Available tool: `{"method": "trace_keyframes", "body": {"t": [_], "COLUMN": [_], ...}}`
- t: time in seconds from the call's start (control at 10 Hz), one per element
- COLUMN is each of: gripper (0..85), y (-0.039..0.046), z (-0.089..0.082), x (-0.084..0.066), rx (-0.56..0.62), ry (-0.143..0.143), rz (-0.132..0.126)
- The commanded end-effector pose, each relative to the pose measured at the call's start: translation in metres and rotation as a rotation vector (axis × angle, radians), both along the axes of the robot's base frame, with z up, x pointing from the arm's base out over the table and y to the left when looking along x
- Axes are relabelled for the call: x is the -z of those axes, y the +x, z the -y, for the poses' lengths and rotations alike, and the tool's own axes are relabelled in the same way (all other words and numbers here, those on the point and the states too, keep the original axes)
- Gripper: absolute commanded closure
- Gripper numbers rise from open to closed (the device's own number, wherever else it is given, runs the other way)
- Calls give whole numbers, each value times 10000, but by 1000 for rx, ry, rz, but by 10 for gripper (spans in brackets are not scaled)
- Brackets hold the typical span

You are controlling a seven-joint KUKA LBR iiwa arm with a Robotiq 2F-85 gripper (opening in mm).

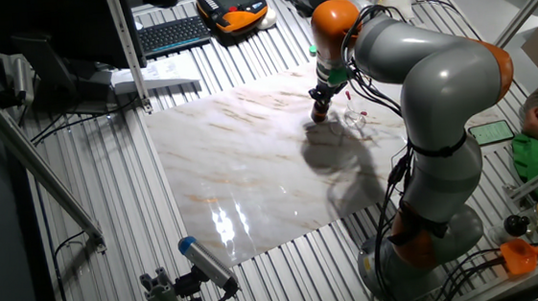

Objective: Transfer liquid using a dropper

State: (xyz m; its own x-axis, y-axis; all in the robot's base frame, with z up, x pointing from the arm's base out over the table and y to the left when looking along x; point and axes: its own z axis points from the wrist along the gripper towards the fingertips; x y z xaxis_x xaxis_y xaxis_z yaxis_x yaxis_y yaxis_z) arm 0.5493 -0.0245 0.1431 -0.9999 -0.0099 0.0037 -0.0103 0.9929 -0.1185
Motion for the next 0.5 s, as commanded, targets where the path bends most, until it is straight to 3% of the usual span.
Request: {"method": "trace_keyframes", "body": {"t": [0.0, 0.2, 0.4], "gripper": [850, 850, 850], "y": [5, 9, 11], "z": [3, 5, 5], "x": [-1, 2, -2], "rx": [-5, -15, -11], "ry": [8, 24, 15], "rz": [0, 0, -4]}}
